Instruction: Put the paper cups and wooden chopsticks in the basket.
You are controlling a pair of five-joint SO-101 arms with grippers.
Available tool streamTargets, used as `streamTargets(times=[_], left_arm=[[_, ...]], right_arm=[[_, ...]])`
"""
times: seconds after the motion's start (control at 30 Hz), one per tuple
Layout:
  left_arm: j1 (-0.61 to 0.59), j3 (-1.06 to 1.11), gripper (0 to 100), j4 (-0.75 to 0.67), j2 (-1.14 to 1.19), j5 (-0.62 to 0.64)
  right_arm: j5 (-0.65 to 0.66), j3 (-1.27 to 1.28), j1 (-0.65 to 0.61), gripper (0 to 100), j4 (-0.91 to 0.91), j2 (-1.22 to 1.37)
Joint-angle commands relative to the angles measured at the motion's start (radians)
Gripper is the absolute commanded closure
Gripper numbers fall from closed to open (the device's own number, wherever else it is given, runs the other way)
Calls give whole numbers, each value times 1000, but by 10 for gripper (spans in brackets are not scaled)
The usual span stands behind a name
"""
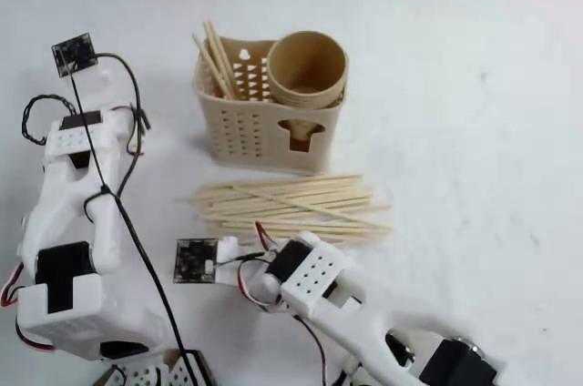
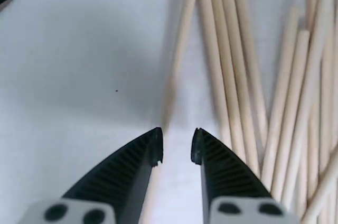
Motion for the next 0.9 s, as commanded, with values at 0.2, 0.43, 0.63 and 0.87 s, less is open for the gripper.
streamTargets(times=[0.2, 0.43, 0.63, 0.87], left_arm=[[-5, -8, 835, -17, -27, 9], [-5, -9, 835, -14, -28, 9], [-5, -9, 835, -12, -28, 9], [-5, -9, 835, -12, -28, 9]], right_arm=[[14, -38, 16, 893, 7, 67], [25, -69, 76, 898, 7, 102], [25, -91, 120, 940, 2, 105], [25, -166, 288, 971, 8, 97]])
